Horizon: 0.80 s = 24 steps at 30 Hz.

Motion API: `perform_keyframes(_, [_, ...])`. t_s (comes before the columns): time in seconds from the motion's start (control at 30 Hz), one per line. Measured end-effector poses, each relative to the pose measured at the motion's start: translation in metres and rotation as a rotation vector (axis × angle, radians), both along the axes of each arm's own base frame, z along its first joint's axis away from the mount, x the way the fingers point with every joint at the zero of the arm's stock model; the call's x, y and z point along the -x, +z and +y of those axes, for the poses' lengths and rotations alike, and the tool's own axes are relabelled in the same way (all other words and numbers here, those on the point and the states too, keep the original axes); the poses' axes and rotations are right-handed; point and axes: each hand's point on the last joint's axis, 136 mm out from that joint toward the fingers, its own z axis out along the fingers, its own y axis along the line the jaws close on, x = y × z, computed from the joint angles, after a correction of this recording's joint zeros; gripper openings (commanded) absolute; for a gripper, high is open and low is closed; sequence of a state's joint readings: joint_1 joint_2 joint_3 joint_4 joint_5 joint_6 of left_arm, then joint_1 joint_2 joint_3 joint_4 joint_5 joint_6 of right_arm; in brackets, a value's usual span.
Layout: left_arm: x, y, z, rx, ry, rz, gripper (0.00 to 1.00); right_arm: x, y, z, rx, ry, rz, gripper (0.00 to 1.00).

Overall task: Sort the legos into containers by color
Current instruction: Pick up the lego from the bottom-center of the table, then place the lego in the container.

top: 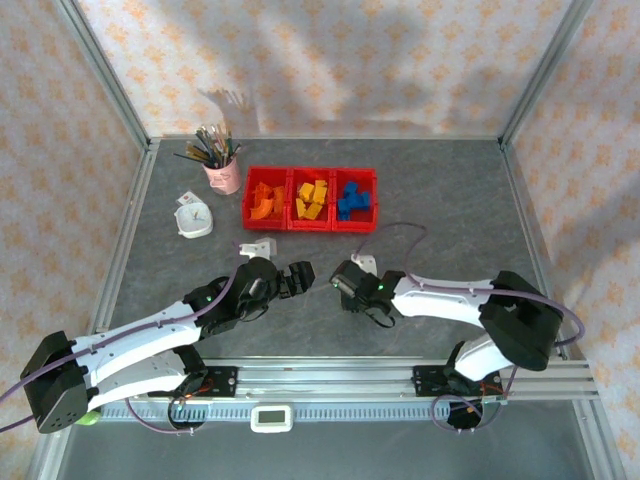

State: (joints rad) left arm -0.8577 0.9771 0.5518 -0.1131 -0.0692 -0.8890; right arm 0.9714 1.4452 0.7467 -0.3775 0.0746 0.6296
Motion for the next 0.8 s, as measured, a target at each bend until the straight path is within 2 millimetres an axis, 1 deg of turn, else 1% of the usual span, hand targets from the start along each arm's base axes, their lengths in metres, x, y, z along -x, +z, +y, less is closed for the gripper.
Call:
perform_keyframes(0.1, [-0.007,0.014,-0.002,-0.002,0.005,-0.03,0.99,-0.023,0.03,0.004,-0.059,-0.023,-0.06,0.41])
perform_keyframes(0.2, [-0.021,0.035,0.0,0.006,0.023,-0.072,0.99,-0.056,0.063,0.005,-0.102,-0.055,-0.131,0.4])
perform_keyframes(0.27, [-0.032,0.047,0.006,0.009,0.048,-0.093,0.99,-0.08,0.084,0.003,-0.119,-0.08,-0.179,0.4])
perform_keyframes(0.33, [-0.044,0.055,0.013,0.008,0.076,-0.108,0.99,-0.109,0.105,0.001,-0.131,-0.106,-0.232,0.41])
perform_keyframes(0.4, [-0.053,0.06,0.02,-0.004,0.097,-0.121,0.99,-0.136,0.117,0.0,-0.133,-0.126,-0.268,0.41])
perform_keyframes(0.5, [-0.068,0.067,0.027,-0.022,0.121,-0.136,0.99,-0.177,0.124,-0.003,-0.107,-0.151,-0.306,0.41])
perform_keyframes(0.57, [-0.078,0.07,0.032,-0.033,0.143,-0.139,0.99,-0.202,0.123,-0.002,-0.086,-0.16,-0.318,0.41])
perform_keyframes(0.63, [-0.087,0.07,0.037,-0.041,0.166,-0.14,0.99,-0.229,0.118,0.001,-0.068,-0.166,-0.325,0.41])
perform_keyframes(0.73, [-0.098,0.067,0.043,-0.049,0.191,-0.133,0.99,-0.26,0.107,0.003,-0.042,-0.17,-0.328,0.41])
perform_keyframes(0.8, [-0.104,0.064,0.046,-0.054,0.202,-0.129,0.99,-0.277,0.098,0.004,-0.026,-0.171,-0.326,0.42])
